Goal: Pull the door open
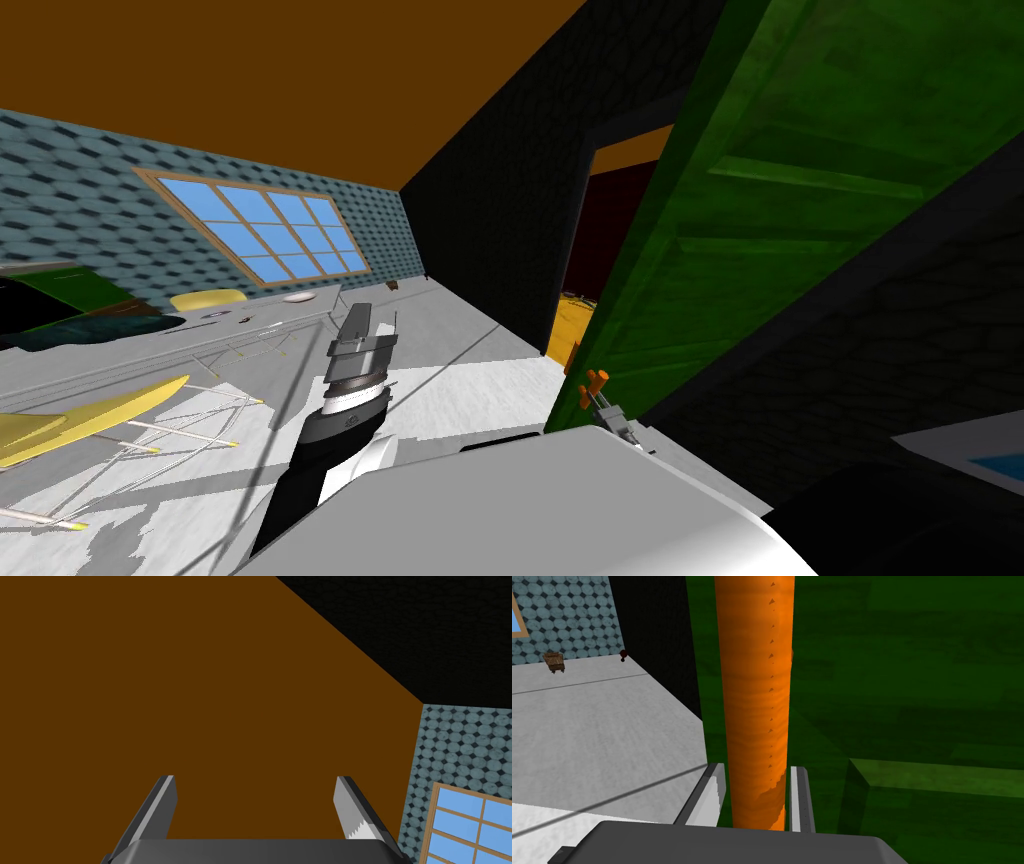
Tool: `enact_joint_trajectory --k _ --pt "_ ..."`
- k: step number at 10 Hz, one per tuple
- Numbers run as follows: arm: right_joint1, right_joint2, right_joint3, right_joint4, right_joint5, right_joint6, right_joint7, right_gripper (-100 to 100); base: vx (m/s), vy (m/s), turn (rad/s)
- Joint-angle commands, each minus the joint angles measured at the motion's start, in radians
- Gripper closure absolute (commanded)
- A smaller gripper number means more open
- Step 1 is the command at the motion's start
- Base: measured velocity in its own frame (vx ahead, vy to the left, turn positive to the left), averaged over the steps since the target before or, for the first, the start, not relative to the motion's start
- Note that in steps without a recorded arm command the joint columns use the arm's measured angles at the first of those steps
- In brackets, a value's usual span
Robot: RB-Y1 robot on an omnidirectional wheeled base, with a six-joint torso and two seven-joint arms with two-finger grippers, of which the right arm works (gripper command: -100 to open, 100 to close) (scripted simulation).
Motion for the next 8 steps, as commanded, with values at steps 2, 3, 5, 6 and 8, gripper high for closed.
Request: enact_joint_trajectory --k 2,3,5,6,8 --pt "0.001 -0.007 0.015 0.019 0.018 -0.030 -0.014 100 -0.204 -0.052 0.137" --pt "-0.001 -0.011 0.018 0.025 0.023 -0.039 -0.019 100 -0.214 -0.051 0.092" --pt "-0.002 -0.017 0.023 0.035 0.030 -0.053 -0.026 100 -0.184 -0.076 0.070" --pt "-0.003 -0.019 0.024 0.037 0.033 -0.057 -0.028 100 -0.157 -0.085 0.055" --pt "0.006 -0.023 0.034 0.050 0.046 -0.086 -0.026 100 -0.006 -0.001 0.006"
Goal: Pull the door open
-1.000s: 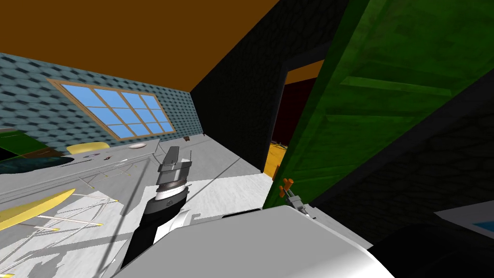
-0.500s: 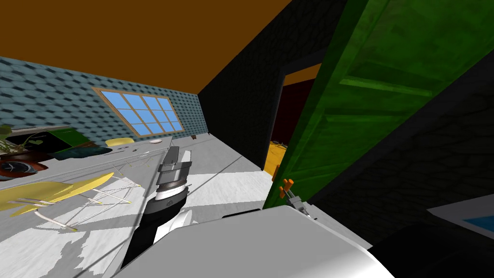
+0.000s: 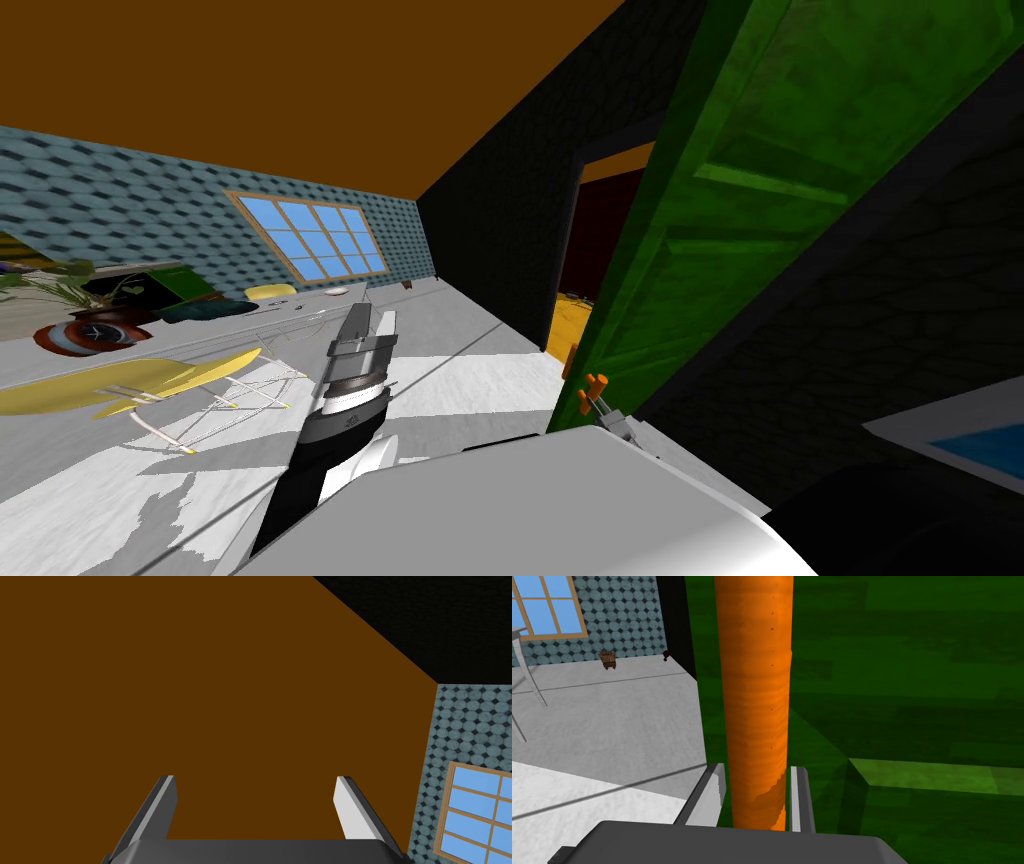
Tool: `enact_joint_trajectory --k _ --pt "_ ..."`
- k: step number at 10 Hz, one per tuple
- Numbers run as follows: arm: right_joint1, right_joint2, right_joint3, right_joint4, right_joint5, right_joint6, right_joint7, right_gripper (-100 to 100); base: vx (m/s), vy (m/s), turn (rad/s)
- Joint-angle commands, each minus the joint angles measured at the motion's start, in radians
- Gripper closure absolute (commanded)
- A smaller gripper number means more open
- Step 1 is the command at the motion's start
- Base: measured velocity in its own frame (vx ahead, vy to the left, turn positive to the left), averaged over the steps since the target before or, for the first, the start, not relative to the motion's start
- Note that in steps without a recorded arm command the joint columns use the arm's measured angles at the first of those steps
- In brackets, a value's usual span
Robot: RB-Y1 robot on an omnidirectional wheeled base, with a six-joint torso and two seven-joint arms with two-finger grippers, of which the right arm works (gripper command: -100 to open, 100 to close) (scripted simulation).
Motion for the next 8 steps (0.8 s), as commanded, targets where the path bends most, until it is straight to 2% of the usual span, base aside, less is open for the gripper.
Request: enact_joint_trajectory --k 1,4,6,7,8 --pt "0.009 -0.003 0.012 0.007 0.013 -0.033 -0.001 100 0.093 0.046 -0.031" --pt "0.026 -0.012 0.030 0.032 0.038 -0.094 -0.001 100 0.081 0.048 -0.014" --pt "0.026 -0.012 0.030 0.032 0.038 -0.094 -0.001 100 0.003 0.017 0.003" --pt "0.039 -0.019 0.044 0.051 0.057 -0.143 -0.002 100 -0.009 -0.012 -0.017" --pt "0.039 -0.019 0.044 0.051 0.057 -0.143 -0.002 100 -0.011 -0.010 -0.014"
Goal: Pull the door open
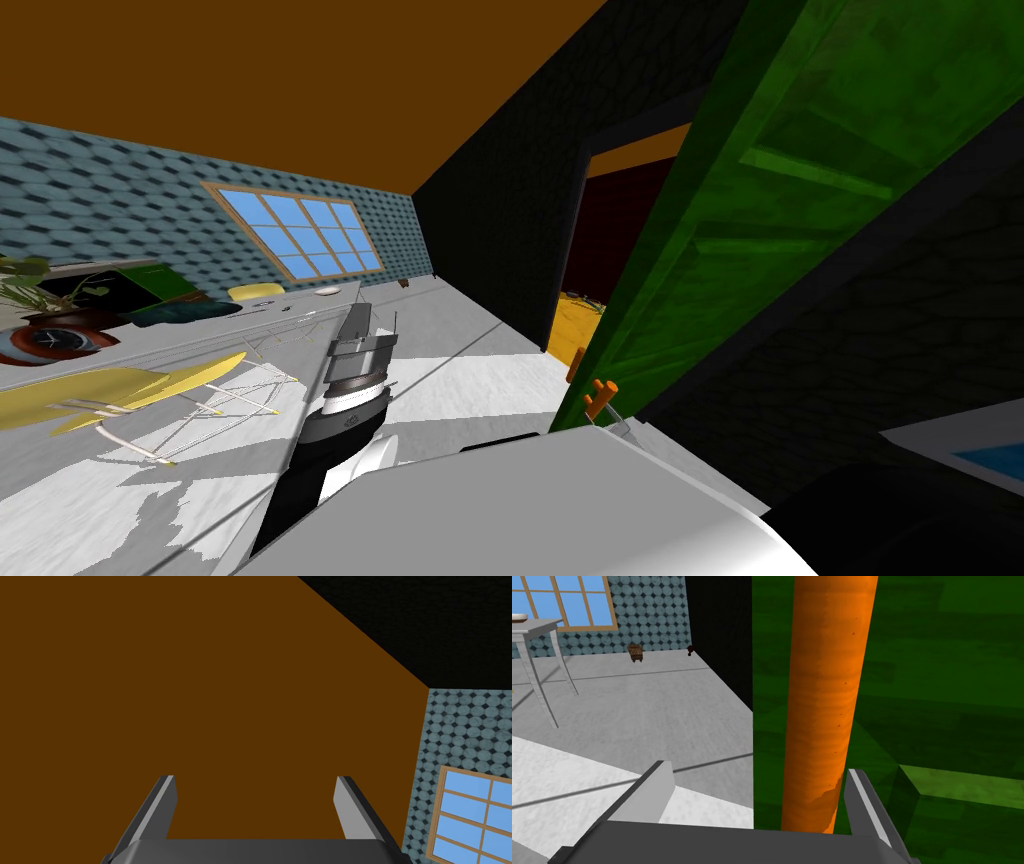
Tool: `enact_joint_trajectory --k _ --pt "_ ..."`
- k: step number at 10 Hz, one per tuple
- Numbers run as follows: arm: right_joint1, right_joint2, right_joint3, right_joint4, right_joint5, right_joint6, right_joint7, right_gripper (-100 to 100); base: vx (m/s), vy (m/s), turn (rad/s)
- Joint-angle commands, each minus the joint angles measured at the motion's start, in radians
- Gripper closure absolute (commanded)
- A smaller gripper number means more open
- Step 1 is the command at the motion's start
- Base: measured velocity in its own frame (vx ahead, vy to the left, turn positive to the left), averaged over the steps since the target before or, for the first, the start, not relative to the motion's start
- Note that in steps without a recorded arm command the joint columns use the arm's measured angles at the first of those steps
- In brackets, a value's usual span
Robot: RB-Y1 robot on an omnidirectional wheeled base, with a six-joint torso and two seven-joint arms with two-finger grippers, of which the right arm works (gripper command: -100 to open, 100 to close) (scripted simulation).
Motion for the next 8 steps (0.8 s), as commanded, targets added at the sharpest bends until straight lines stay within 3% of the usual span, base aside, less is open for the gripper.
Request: enact_joint_trajectory --k 1,4,8 --pt "0.016 0.000 0.020 0.010 0.017 -0.034 -0.005 100 -0.016 -0.019 -0.016" --pt "0.026 -0.005 0.030 0.024 0.032 -0.071 -0.005 100 -0.028 -0.034 -0.012" --pt "0.039 -0.013 0.045 0.044 0.051 -0.119 -0.006 100 -0.119 -0.100 0.000"
